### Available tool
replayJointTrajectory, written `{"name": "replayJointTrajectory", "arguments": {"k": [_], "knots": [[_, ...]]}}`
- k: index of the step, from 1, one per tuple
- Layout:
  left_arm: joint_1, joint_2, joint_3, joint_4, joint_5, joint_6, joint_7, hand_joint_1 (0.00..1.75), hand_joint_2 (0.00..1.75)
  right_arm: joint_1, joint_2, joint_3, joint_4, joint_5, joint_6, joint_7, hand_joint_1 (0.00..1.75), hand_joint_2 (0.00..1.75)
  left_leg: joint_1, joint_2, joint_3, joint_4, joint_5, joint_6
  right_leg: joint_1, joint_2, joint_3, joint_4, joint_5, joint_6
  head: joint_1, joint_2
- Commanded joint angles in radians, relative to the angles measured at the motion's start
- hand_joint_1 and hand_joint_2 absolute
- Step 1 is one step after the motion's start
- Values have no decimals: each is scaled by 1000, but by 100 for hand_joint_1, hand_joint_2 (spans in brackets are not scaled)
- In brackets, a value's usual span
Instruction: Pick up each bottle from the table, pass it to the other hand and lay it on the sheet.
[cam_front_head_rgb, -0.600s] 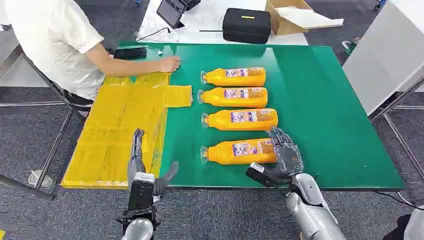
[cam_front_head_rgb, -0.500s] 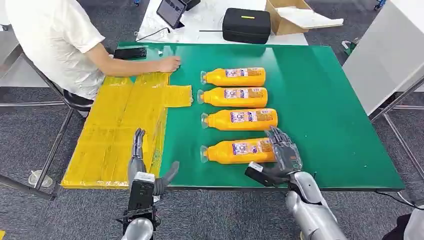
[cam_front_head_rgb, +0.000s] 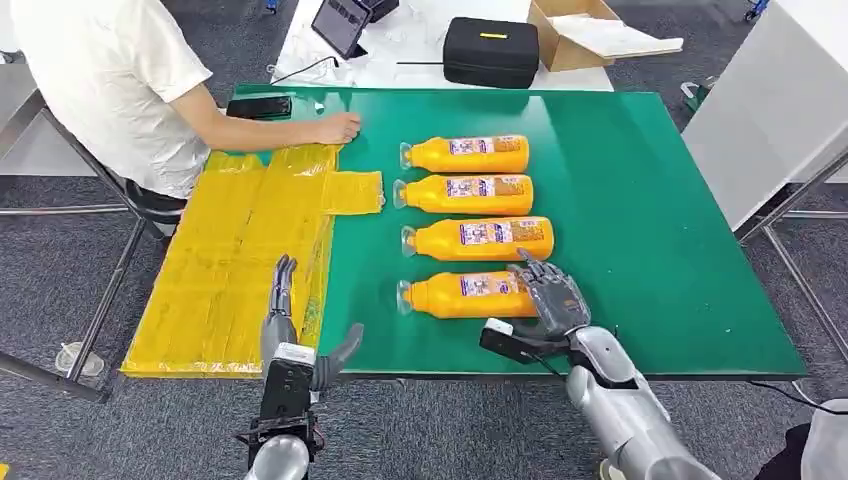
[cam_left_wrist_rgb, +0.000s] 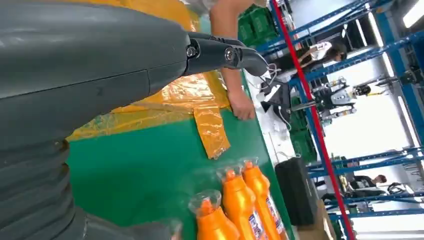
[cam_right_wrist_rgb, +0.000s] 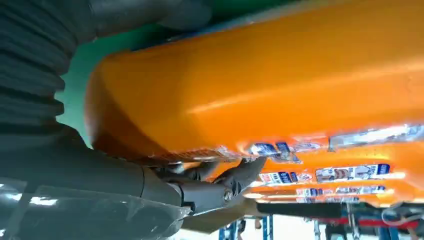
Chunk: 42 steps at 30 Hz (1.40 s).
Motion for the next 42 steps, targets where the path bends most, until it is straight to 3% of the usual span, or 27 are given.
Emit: {"name": "replayJointTrajectory", "arguments": {"k": [1,9,12,14,15,17,18,20,25,26,29,36,39,42], "knots": [[-32,15,-17,18,0,0,8,0,175,-51,-23,88,148,-6,57,20,175,175,0,-3,6,-1,0,1,1,-5,8,-1,-2,-2,0,0],[-33,18,-15,15,7,5,3,0,175,-90,-65,146,218,-5,163,68,175,175,0,-2,7,-1,0,1,1,-2,9,-1,0,-1,0,0],[-33,18,-13,9,15,2,0,0,175,-70,-71,130,195,-65,177,15,175,175,0,-2,11,-1,-1,1,1,-3,12,-2,-1,-1,0,0],[-29,9,-4,1,53,-8,-23,0,175,-26,-46,44,141,-232,229,-100,175,175,0,-5,13,-1,-1,2,1,-6,15,-3,-1,-1,0,0],[-30,9,-5,2,53,-9,-23,0,175,-24,-43,47,137,-232,230,-99,175,175,1,-5,14,-1,-1,2,1,-5,15,-3,-2,0,0,0],[-30,9,15,-23,214,-102,-27,0,175,41,-6,-11,4,-367,218,-184,175,175,1,-6,14,-2,0,3,1,-6,16,-4,-1,-1,0,0],[-33,11,11,-21,219,-100,-27,0,175,51,-5,-5,-21,-371,219,-170,175,175,1,-5,15,-2,0,3,1,-6,17,-4,-1,-1,0,0],[-21,-3,38,-37,419,-225,6,0,175,106,58,-82,-159,-537,222,-223,175,175,1,-2,15,-1,-2,3,1,-2,17,-3,-1,-1,0,0],[5,5,27,-23,566,-306,50,0,175,165,112,-102,-321,-606,113,-230,169,175,1,2,15,-1,-4,1,1,2,15,-1,-1,-2,0,0],[9,9,24,-12,615,-345,82,0,175,174,136,-125,-345,-653,99,-255,175,175,0,1,14,-1,-3,2,1,0,14,-1,-2,-2,-1,0],[7,28,-2,25,690,-425,134,0,175,192,163,-121,-390,-694,88,-270,173,175,1,0,9,-1,-3,2,1,-1,11,-1,-2,-1,0,0],[4,30,-6,34,694,-430,133,0,175,194,164,-115,-391,-698,86,-271,173,175,1,-1,4,-1,-2,2,0,-1,6,-1,-2,-1,0,0],[-9,53,-44,56,693,-502,151,0,175,183,163,-64,-367,-696,131,-282,154,175,0,-1,4,-1,-2,2,0,-1,6,-1,-2,-1,0,0],[-41,54,-59,103,624,-537,137,0,175,137,157,75,-269,-638,227,-235,173,175,0,0,5,-1,-2,2,1,0,7,-2,-1,-1,0,0]]}}
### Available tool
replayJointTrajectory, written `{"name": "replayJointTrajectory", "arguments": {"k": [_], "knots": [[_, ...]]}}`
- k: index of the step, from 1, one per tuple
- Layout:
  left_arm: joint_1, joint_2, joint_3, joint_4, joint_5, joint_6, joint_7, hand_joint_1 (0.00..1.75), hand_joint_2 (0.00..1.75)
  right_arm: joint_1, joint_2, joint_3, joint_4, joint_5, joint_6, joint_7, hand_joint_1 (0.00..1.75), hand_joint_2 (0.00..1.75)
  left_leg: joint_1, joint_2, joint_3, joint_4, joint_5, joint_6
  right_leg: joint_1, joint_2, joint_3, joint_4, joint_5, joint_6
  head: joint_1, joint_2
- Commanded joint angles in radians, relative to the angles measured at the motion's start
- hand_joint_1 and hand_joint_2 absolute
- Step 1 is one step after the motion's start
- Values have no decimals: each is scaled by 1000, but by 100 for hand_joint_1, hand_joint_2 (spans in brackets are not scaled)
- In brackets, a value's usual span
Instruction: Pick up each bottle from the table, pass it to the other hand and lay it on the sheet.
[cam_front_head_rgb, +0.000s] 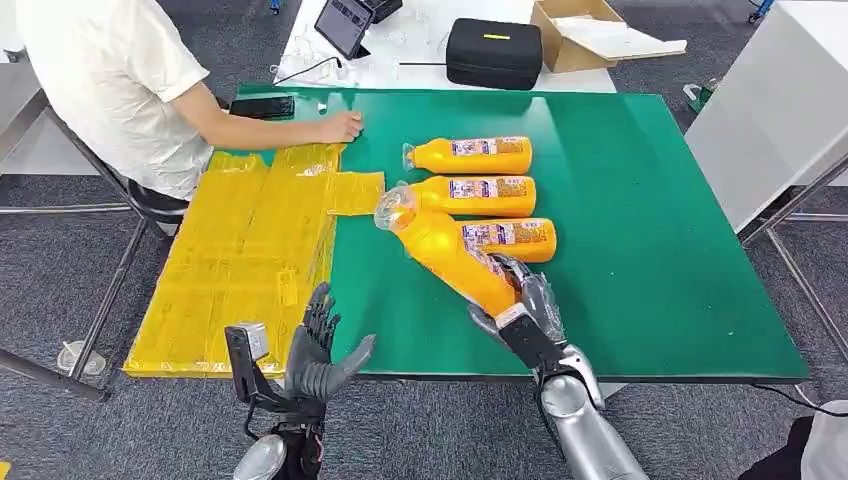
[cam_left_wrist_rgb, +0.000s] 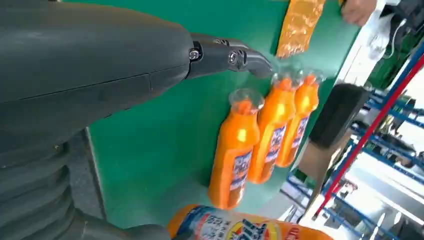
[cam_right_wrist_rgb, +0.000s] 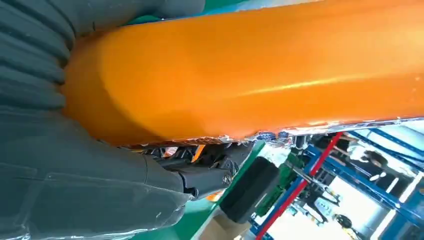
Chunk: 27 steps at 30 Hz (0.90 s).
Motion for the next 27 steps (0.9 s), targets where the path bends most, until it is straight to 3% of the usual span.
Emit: {"name": "replayJointTrajectory", "arguments": {"k": [1,3,4,12,16,19,20,21,27], "knots": [[-80,38,-50,138,-81,-95,-1,0,175,-80,19,209,153,70,144,34,159,175,0,4,8,-2,-2,0,1,2,7,-1,-1,-3,0,0],[-96,27,-39,149,-85,-117,6,0,175,-104,38,268,222,84,169,36,159,175,1,4,3,-1,-1,0,1,3,2,-1,0,-2,0,0],[-103,19,-31,153,-86,-116,12,0,175,-112,53,293,253,101,153,40,171,175,0,6,8,-2,-2,0,1,4,6,-1,0,-3,0,0],[-140,-14,20,196,16,-183,15,0,175,-123,56,430,262,166,108,-36,173,175,1,3,4,-1,-1,0,1,1,3,-1,-1,-2,0,0],[-147,-19,38,181,42,-186,6,0,175,-114,49,447,242,160,117,-44,161,175,1,2,2,0,0,0,1,0,1,0,-1,-1,0,0],[-147,-24,56,166,109,-238,34,0,175,-116,56,444,249,131,125,-53,159,175,0,0,1,0,0,0,1,-1,1,0,-1,-1,0,0],[-141,-31,75,157,194,-297,77,0,175,-122,64,442,260,126,108,-61,159,175,0,0,6,-1,-2,0,1,-2,6,0,-3,-3,0,0],[-136,-32,85,148,257,-349,100,0,175,-129,73,440,272,117,102,-68,157,175,0,1,2,0,0,0,1,-1,1,0,-1,-2,0,0],[-138,-29,85,145,260,-351,101,0,175,-134,79,442,273,118,103,-67,157,175,1,1,1,0,0,0,1,0,0,0,0,-1,0,0]]}}
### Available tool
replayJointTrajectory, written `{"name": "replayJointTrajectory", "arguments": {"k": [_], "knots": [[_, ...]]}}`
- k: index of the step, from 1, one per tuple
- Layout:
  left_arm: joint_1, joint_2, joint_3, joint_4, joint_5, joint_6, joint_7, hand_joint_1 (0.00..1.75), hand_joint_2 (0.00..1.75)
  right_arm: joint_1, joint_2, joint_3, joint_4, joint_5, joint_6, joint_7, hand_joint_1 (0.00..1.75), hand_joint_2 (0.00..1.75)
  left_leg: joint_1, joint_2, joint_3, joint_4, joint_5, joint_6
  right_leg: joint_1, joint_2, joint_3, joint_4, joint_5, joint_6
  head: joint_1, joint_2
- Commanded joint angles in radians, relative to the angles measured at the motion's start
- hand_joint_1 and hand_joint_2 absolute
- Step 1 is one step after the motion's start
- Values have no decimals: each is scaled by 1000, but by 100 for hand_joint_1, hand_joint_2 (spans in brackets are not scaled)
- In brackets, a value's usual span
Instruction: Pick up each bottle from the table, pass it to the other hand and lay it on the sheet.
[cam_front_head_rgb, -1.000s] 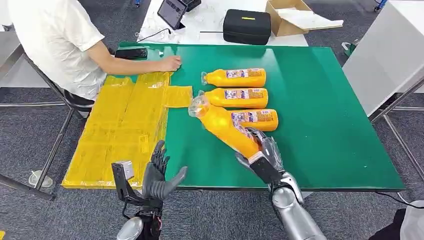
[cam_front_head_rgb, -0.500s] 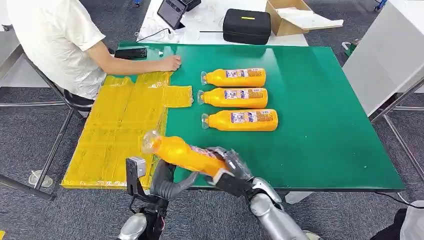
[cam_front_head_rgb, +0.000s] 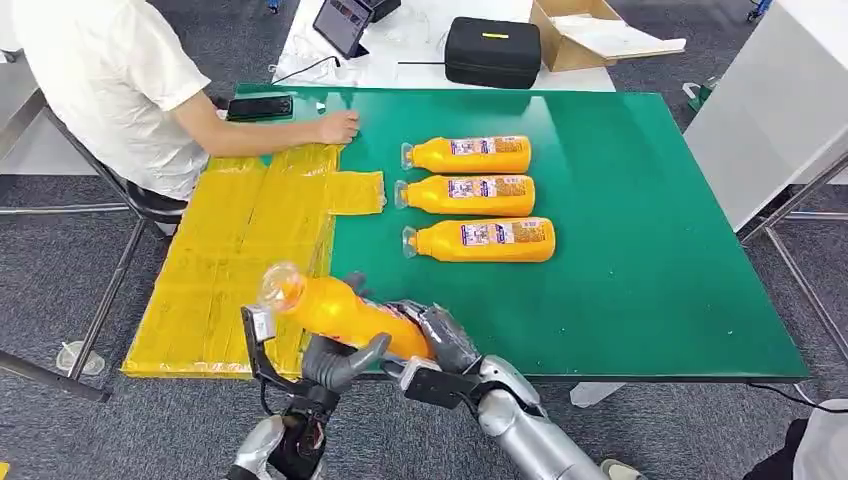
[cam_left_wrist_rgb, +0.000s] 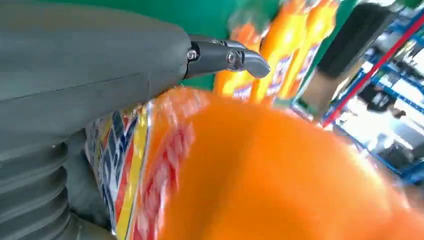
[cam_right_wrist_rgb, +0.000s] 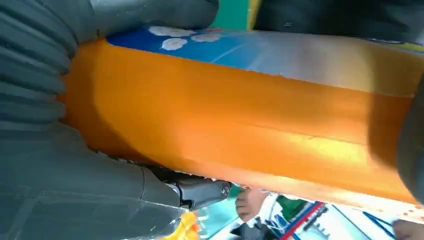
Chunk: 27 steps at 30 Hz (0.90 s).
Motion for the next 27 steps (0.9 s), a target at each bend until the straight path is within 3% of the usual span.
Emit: {"name": "replayJointTrajectory", "arguments": {"k": [1,2,3,4,6,7,8,9,10,11,13,15,17,21,25,27], "knots": [[-53,-6,40,31,28,-21,19,0,175,-31,17,70,84,1,1,-11,157,175,0,0,5,-1,-1,1,1,-1,5,-1,-1,-2,0,0],[-51,-8,43,27,64,-48,26,0,175,-30,24,58,91,-15,-3,-14,155,175,0,0,3,0,-1,1,1,-2,4,0,-1,-1,0,0],[-51,-5,42,18,77,-56,21,101,175,-30,33,51,96,-23,-12,-13,140,175,0,1,5,0,-2,1,1,-1,6,0,-2,-2,0,0],[-52,-3,41,7,81,-58,14,175,175,-32,39,49,104,-24,-18,-9,98,175,0,0,3,0,-1,1,1,-1,3,0,-1,-1,0,0],[-56,4,36,-12,49,-13,-22,175,175,-37,50,49,129,-27,-27,-8,0,175,0,0,3,0,-1,1,0,-1,3,0,-1,-1,0,0],[-58,5,35,-21,5,53,-60,175,175,-29,53,44,129,-29,-52,-6,0,175,0,1,8,0,-3,1,1,-1,8,0,-3,-3,1,0],[-61,9,31,-24,-23,88,-72,175,175,-22,54,40,125,-31,-64,-7,0,175,0,0,2,0,-1,0,1,-1,3,0,-1,-1,0,0],[-67,13,18,-28,-158,248,-141,175,175,0,54,28,114,-26,-119,-1,0,175,0,0,4,0,-2,1,1,-1,5,0,-2,-2,0,0],[-78,16,1,-16,-333,469,-201,175,175,27,45,15,96,3,-206,11,0,0,0,-1,3,0,-1,0,1,-2,4,0,-1,-2,0,0],[-90,19,0,14,-488,687,-227,175,175,52,35,0,80,68,-330,20,0,0,1,-2,5,0,-2,1,1,-4,7,0,-3,-2,0,0],[-91,13,34,38,-595,861,-245,175,175,99,19,-37,56,130,-490,29,0,0,0,-4,3,-1,0,0,1,-5,4,-1,-1,-1,0,0],[-75,12,102,0,-514,785,-214,175,175,140,4,-90,18,189,-561,44,0,0,0,-3,5,-2,-1,1,1,-4,7,-2,-2,-2,0,0],[-45,15,150,-87,-426,691,-193,175,175,203,31,-248,-61,291,-561,18,0,0,0,-2,5,-1,-2,1,1,-4,6,-1,-2,-2,0,0],[-23,46,182,-156,-493,761,-177,175,175,274,131,-518,-131,374,-561,-96,0,0,0,0,1,0,-2,0,0,0,1,0,-1,-1,1,0],[-23,48,185,-157,-501,763,-173,175,175,276,135,-525,-131,362,-561,-96,0,0,0,-1,0,-1,-1,0,0,-1,1,0,-1,-1,0,0],[-19,52,215,-154,-419,677,-110,175,175,285,142,-553,-157,326,-561,-96,0,0,0,-1,1,0,-2,0,1,-2,2,0,-2,-2,1,0]]}}
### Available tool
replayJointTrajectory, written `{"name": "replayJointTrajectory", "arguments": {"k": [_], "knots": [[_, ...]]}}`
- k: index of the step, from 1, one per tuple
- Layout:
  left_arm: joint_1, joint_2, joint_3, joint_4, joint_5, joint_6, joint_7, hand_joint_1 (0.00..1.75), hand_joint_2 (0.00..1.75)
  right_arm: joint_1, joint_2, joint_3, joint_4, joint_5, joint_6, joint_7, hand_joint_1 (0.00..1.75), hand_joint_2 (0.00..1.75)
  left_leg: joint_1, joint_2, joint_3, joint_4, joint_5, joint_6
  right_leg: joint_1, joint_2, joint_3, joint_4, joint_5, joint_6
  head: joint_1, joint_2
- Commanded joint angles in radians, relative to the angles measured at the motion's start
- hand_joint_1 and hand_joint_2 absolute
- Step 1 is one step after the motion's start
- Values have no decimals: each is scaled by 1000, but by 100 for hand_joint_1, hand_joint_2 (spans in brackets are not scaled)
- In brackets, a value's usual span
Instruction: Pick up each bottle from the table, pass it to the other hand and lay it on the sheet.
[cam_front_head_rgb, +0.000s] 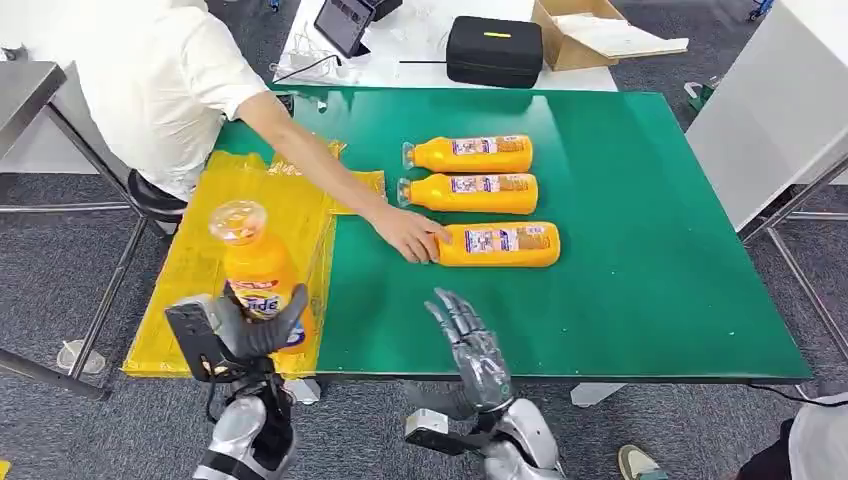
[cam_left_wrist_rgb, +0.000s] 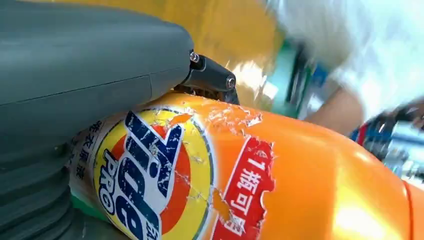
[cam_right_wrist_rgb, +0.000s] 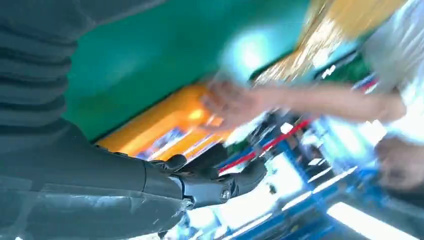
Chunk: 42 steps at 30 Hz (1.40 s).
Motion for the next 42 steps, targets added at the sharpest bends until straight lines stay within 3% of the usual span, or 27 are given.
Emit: {"name": "replayJointTrajectory", "arguments": {"k": [1,2,4,5,8,10,11,13,23,24,25,29,30,33,36,40,42], "knots": [[-8,53,70,-28,34,-58,59,175,175,59,62,-240,-91,-28,-4,-12,0,0,0,0,3,-1,-1,0,0,-1,3,0,-1,-1,0,0],[-37,88,37,27,-172,103,37,175,175,61,49,-212,-93,-70,-4,-12,0,0,0,1,5,-1,-1,1,0,-1,5,0,-2,-2,0,0],[-85,82,146,146,-644,139,123,175,175,62,30,-164,-125,-95,-4,-12,0,0,-1,1,4,-1,0,0,0,0,3,-1,0,-1,0,0],[-129,92,171,239,-803,139,180,175,175,55,26,-140,-129,-102,-4,-12,0,175,0,1,5,-1,-1,0,0,0,5,-1,-1,-2,0,0],[-288,138,110,500,-914,74,267,175,175,35,27,-109,-109,-127,-4,-12,0,175,-1,3,11,-3,-1,1,0,0,9,-1,-2,-4,0,0],[-360,160,50,599,-1013,19,345,175,175,28,23,-94,-102,-147,-4,-12,0,175,0,-2,4,-2,2,0,0,-4,4,-1,0,-2,0,0],[-380,168,25,622,-1052,-1,369,175,175,28,21,-89,-106,-156,-4,-12,0,175,0,-2,9,-3,2,0,1,-5,9,-1,-1,-4,0,0],[-433,201,-69,683,-1181,-83,415,175,175,29,14,-74,-125,-163,-4,-12,0,175,0,0,5,-1,3,-1,1,-1,4,0,0,-2,0,0],[-487,271,-177,759,-1285,-369,402,175,175,50,-12,-50,-138,-220,-4,-12,0,175,1,2,4,0,3,-2,1,0,2,0,1,-3,0,0],[-494,276,-177,764,-1281,-400,405,112,175,49,-13,-42,-132,-240,-4,-12,0,175,1,2,2,0,3,-2,1,0,0,0,2,-3,0,0],[-498,277,-179,764,-1280,-415,406,14,175,50,-17,-40,-136,-245,-4,-12,0,175,1,3,8,0,1,-1,1,-1,6,1,-1,-4,0,0],[-500,278,-178,763,-1279,-420,405,14,175,50,-18,-41,-139,-245,-4,-12,0,175,1,2,4,0,3,-2,1,0,3,1,1,-2,0,0],[-501,277,-177,757,-1274,-425,402,0,175,50,-18,-41,-139,-240,-4,-12,0,175,1,2,2,-1,4,-2,0,1,1,0,1,-2,0,0],[-487,258,-132,717,-1213,-406,386,0,175,54,-18,-45,-137,-233,-4,-12,0,175,1,2,2,0,4,-2,1,1,1,0,2,-2,0,0],[-449,262,-108,609,-1120,-460,288,0,175,63,-24,-37,-142,-228,-4,-12,0,175,1,2,3,0,4,-2,1,0,0,1,3,-4,0,0],[-391,294,-178,447,-1119,-500,332,0,175,75,-30,-32,-149,-225,-4,-12,0,175,0,3,9,-1,2,-2,1,0,6,0,0,-5,0,0],[-391,296,-184,451,-1116,-500,333,0,175,70,-32,-29,-142,-225,-4,-12,0,175,1,2,3,0,4,-2,1,0,1,1,2,-4,0,0]]}}
